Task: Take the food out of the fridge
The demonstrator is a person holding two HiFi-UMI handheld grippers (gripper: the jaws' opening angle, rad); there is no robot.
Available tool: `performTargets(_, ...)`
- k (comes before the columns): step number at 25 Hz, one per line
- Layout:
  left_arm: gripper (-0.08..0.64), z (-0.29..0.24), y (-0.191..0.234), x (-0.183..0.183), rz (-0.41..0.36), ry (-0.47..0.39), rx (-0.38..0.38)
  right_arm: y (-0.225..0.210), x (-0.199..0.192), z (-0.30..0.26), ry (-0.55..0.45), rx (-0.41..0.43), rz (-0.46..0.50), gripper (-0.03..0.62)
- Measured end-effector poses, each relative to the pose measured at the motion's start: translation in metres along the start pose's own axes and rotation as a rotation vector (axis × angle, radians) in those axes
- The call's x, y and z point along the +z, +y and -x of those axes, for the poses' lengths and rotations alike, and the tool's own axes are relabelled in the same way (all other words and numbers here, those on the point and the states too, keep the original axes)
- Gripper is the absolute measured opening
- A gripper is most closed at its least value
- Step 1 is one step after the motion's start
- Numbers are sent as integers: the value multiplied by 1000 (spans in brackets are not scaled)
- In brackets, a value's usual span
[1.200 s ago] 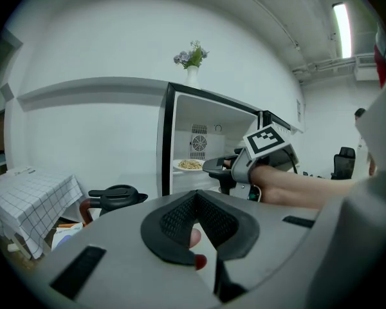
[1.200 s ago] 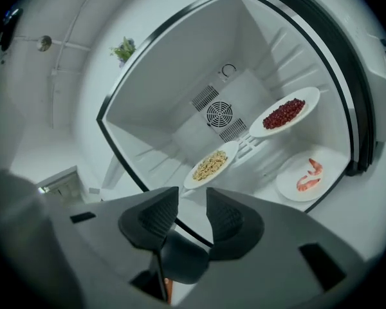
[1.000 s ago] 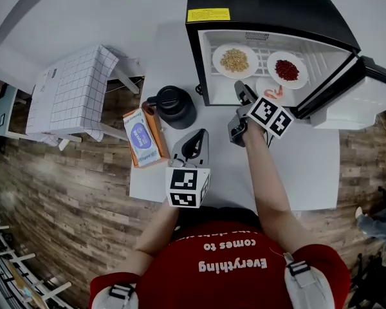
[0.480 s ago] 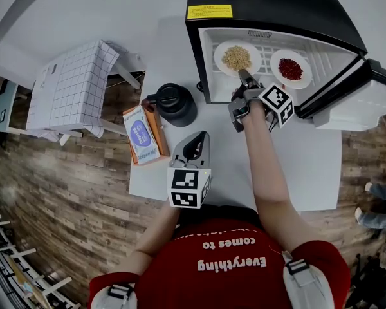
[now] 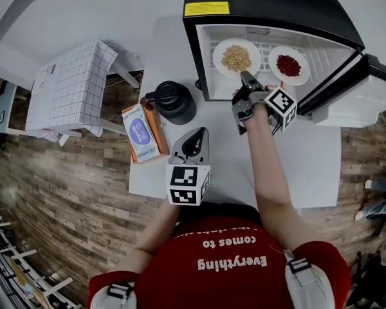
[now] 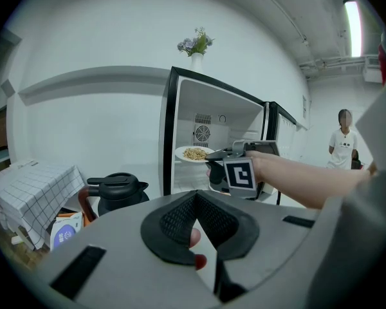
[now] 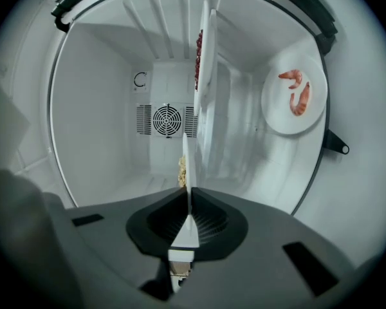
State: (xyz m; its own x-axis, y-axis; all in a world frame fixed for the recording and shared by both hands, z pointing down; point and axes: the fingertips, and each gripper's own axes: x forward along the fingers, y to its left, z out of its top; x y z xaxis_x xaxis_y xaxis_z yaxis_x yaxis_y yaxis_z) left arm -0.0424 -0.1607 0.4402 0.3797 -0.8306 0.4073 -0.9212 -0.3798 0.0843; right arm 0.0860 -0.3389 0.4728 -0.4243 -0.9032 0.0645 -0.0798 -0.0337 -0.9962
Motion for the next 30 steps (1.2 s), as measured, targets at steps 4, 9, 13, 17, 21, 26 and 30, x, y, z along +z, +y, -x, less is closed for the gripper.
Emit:
performTargets(4, 6, 6, 2, 5, 9, -24, 3, 2, -12, 33, 28, 45, -37, 26)
performTargets(9, 6, 13, -3, 10, 16, -44, -6, 1, -29, 81, 72, 74, -76, 26)
performTargets(13, 6, 21, -13, 10, 11, -54, -28, 3, -45, 115, 97, 91, -109, 26)
performTargets(17, 6, 30, -23, 6, 8, -47, -51, 1, -64, 141, 135, 97, -132, 26)
performTargets(21, 6, 42, -22, -6, 19, -37, -57, -3, -84, 165, 187, 115, -160, 26)
performTargets(26, 6, 55, -15, -19, 53, -33, -39, -11, -109, 193, 247, 112, -152, 26)
performTargets(30, 6, 66, -2, -29, 74, -30, -9, -17, -134, 201, 312, 105, -114, 26)
